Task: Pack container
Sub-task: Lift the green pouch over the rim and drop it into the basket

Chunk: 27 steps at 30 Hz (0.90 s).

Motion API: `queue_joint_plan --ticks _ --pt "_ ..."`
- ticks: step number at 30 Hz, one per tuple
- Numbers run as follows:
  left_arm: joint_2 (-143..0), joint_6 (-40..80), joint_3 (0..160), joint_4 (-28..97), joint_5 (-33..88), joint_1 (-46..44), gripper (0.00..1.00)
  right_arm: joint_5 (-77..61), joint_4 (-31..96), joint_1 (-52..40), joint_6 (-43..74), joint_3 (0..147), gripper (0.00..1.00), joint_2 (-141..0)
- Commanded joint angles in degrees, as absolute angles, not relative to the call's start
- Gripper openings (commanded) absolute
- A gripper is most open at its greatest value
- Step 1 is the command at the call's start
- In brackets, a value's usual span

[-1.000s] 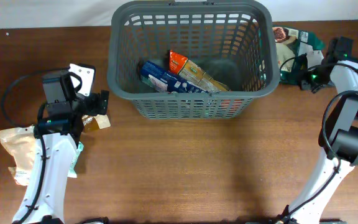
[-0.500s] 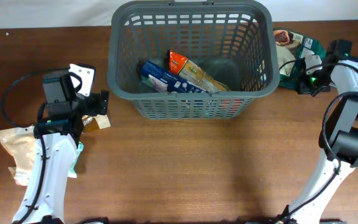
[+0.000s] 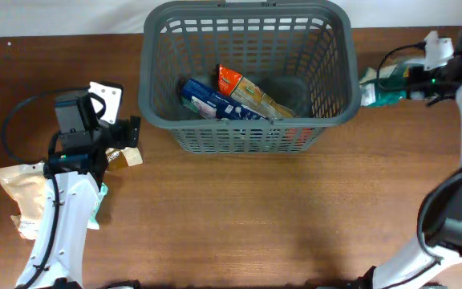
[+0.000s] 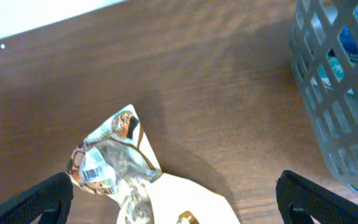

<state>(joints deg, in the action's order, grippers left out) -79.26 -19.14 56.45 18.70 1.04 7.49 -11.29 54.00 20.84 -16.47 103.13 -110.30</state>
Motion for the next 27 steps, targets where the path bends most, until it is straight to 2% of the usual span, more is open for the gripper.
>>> queue_joint_plan --ticks 1,14,27 --pt "-79.83 -19.81 56.23 17.39 1.26 7.68 0.99 -11.94 54.28 20.64 -15.49 105.36 0.04 -105.32" --pt "-79.83 -19.84 56.23 14.7 1.26 7.68 0.99 -11.99 56.58 18.76 -12.99 107.15 0.04 -98.91" --pt "-79.83 -19.84 56.23 13.67 1.26 7.68 0.99 -10.85 56.84 8.67 -12.99 128.62 0.04 -96.77"
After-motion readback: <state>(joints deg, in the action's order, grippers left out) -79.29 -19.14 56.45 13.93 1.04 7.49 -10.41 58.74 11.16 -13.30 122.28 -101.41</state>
